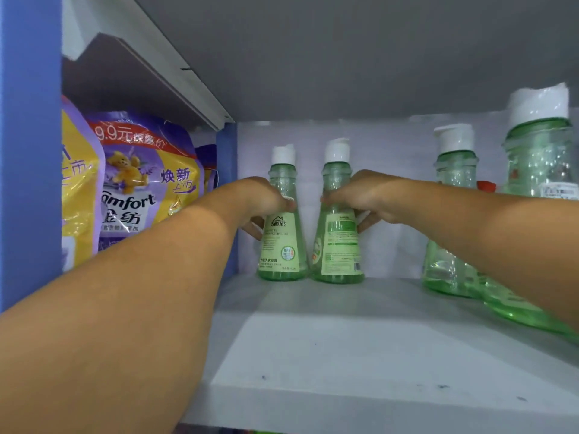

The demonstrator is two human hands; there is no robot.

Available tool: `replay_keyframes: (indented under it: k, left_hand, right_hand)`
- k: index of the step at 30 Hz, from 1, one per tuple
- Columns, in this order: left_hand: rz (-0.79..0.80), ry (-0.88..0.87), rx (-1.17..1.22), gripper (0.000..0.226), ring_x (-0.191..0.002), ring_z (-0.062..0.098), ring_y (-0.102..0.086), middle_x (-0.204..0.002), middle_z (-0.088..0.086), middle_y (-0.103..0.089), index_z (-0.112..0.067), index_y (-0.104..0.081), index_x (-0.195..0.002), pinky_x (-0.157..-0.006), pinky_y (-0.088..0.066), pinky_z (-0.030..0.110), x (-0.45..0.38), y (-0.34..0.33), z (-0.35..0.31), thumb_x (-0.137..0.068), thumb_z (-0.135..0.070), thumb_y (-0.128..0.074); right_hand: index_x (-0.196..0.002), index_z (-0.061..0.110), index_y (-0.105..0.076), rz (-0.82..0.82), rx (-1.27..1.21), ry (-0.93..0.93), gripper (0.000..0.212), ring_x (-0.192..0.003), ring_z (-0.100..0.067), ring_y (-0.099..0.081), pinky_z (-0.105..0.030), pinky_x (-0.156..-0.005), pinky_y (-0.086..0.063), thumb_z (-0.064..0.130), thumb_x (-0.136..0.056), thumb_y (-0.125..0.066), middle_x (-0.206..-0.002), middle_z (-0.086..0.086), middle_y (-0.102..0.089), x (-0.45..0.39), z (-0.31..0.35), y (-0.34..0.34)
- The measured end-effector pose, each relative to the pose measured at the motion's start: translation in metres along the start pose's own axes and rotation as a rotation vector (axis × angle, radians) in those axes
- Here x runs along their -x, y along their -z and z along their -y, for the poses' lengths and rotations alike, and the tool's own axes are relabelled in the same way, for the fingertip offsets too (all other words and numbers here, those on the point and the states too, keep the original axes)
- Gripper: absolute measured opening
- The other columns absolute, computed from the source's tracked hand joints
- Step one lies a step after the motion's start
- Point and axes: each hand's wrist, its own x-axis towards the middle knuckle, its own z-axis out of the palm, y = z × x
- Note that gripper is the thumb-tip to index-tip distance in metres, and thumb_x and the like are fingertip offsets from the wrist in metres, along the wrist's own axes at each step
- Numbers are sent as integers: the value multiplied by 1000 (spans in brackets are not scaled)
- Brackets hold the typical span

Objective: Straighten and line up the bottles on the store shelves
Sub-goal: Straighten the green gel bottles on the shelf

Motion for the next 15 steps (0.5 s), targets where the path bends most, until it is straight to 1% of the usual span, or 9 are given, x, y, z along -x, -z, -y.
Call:
replay_keyframes:
  k: [2, 4, 5, 7, 9, 10, 13, 14, 15]
  left_hand:
    - [-7, -4, 20, 36, -102, 30, -71, -114, 14, -72, -10, -61, -125, -90, -60, 51, 1, -1, 0, -97, -30, -70]
    - [-7, -7, 23, 37, -102, 30, -71, -115, 14, -72, -9, -61, -126, -91, -60, 51, 2, -1, 0, -96, -30, -70]
    - [-5, -9, 23, 37, -102, 30, -71, -115, 14, -71, -10, -61, -126, -91, -60, 51, 2, -1, 0, -96, -30, -70]
    - [-4, -11, 23, 37, -103, 30, -71, -115, 14, -71, -9, -60, -126, -91, -60, 51, 3, -1, 0, -97, -30, -70]
    - [-4, -7, 25, 36, -103, 31, -70, -115, 14, -70, -9, -60, -126, -92, -59, 51, 4, -1, 0, -97, -29, -69]
    - [-4, -6, 23, 36, -103, 31, -70, -115, 14, -70, -9, -60, -126, -92, -59, 51, 5, -1, -1, -97, -28, -69]
    - [-6, -6, 20, 35, -104, 31, -70, -115, 14, -70, -10, -60, -127, -93, -59, 51, 8, -1, -1, -98, -28, -68]
    - [-7, -6, 21, 35, -104, 31, -70, -115, 13, -70, -10, -60, -127, -93, -59, 51, 9, -1, -2, -98, -28, -68]
    - [-7, -7, 19, 35, -104, 30, -70, -115, 13, -70, -10, -60, -127, -93, -59, 51, 9, -1, -2, -98, -28, -67]
  right_hand:
    - [-100, 16, -61, -91, 72, -2, 37, -84, -25, -72, -41, -79, -61, 46, -86, -78, -94, -7, -72, 2, 0, -4]
    - [-99, 18, -60, -158, 121, -10, 44, -85, -23, -69, -39, -77, -61, 55, -83, -77, -94, -5, -68, 2, -2, -6]
    - [-102, 17, -60, -142, 75, -10, 41, -85, -22, -68, -38, -78, -60, 54, -87, -73, -96, -5, -68, 2, -2, -7]
    - [-106, 16, -60, -68, -134, -4, 23, -86, -22, -68, -38, -84, -57, 35, -95, -66, -106, -9, -71, 3, 0, -4]
    - [-107, 13, -62, -39, -210, 10, 15, -87, -22, -69, -37, -82, -58, 21, -95, -66, -109, -11, -73, 5, 1, 3]
    - [-106, 13, -62, -55, -182, 16, 17, -87, -22, -70, -37, -81, -60, 22, -94, -70, -107, -10, -73, 6, 1, 5]
    - [-104, 14, -61, -172, 10, 27, 38, -87, -25, -71, -42, -83, -61, 40, -84, -81, -99, -7, -70, 4, -1, 0]
    - [-107, 13, -61, -172, 5, 18, 40, -86, -24, -71, -40, -81, -61, 42, -85, -79, -99, -6, -70, 4, -1, -2]
    - [-111, 12, -60, -134, -53, 4, 37, -84, -21, -69, -37, -77, -60, 39, -90, -75, -98, -5, -69, 5, 1, -1]
